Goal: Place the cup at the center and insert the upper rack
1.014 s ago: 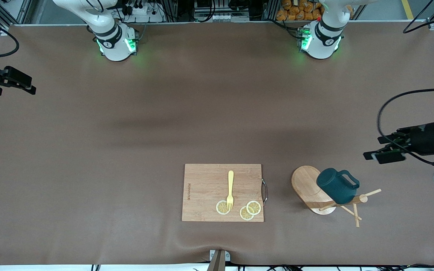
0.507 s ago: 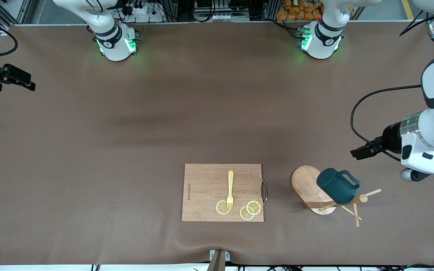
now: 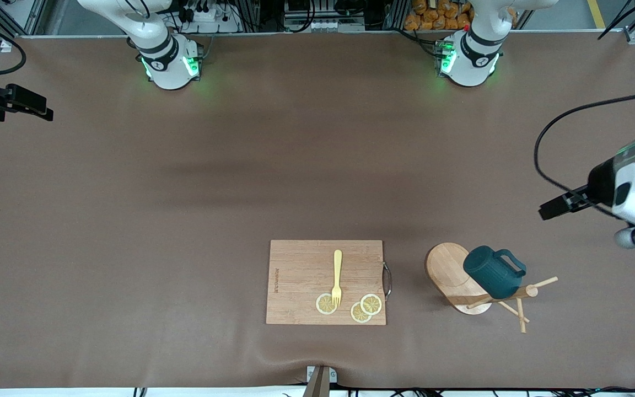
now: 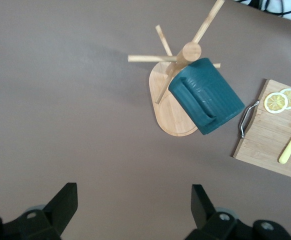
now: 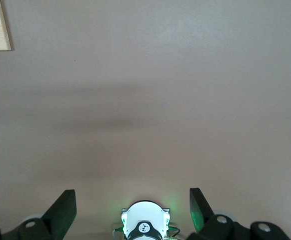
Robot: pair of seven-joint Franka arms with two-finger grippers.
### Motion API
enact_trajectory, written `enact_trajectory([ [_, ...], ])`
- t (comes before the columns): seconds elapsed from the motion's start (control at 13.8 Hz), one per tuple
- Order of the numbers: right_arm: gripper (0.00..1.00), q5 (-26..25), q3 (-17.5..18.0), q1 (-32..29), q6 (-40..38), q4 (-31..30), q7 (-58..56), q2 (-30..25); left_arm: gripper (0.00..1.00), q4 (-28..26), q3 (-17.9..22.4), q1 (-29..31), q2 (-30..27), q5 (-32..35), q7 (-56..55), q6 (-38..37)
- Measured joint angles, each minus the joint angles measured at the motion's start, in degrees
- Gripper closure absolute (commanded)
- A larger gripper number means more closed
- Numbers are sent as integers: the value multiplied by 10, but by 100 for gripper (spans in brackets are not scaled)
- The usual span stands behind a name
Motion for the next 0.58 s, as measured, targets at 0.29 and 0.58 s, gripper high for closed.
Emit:
enact_trajectory([
  [0.29,0,0,0,0,1,0,0,0,0,-1,2,3,-23,1,19,-16],
  [0.58,0,0,0,0,13,0,0,0,0,-7,-1,0,-30,3,30,-37],
])
